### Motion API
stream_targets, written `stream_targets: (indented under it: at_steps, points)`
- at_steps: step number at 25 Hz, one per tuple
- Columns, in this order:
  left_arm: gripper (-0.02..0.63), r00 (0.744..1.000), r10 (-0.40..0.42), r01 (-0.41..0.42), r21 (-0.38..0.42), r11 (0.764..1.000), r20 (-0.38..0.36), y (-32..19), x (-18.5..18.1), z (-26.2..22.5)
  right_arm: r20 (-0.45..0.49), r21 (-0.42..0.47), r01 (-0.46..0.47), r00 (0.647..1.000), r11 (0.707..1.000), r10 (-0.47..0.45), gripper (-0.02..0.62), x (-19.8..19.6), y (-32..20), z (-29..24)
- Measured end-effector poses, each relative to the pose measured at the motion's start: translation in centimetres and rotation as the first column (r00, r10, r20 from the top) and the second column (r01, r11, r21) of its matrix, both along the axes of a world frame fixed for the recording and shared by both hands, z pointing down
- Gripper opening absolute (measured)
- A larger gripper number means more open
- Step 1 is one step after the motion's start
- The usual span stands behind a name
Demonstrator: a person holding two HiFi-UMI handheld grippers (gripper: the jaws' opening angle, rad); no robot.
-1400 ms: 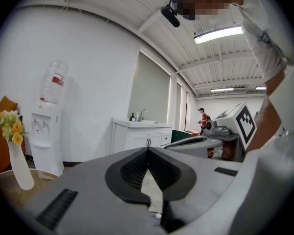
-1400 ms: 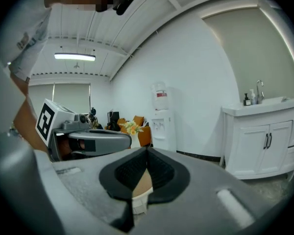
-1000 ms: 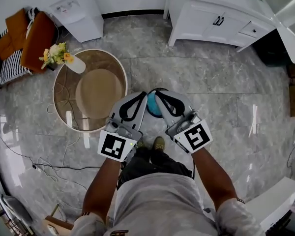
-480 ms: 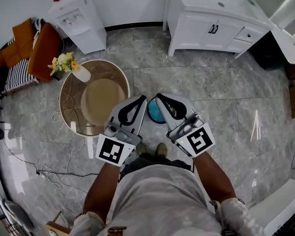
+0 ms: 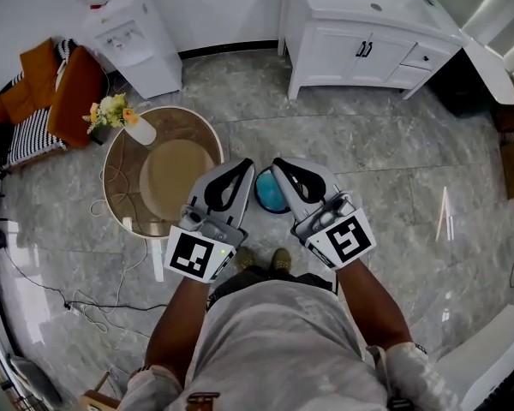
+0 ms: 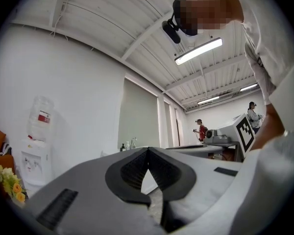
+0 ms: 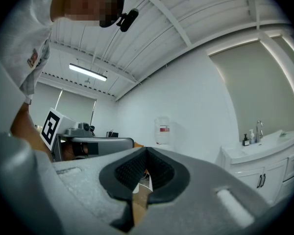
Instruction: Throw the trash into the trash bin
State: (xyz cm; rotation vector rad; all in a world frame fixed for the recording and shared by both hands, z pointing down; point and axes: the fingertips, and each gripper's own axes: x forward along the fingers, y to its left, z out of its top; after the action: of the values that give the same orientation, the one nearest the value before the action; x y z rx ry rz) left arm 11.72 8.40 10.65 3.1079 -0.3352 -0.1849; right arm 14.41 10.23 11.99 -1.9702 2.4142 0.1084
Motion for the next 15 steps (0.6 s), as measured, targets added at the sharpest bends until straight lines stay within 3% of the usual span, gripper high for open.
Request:
stream_targets:
  at_steps: [15]
  points:
    - [0.000, 1.000, -0.004, 0.004, -0.007, 1.000, -0.006, 0.5, -1.3, -0.2, -0.001, -0.004, -0.007, 1.000, 1.000, 0.007, 0.000, -0.5, 1.1, -0.1]
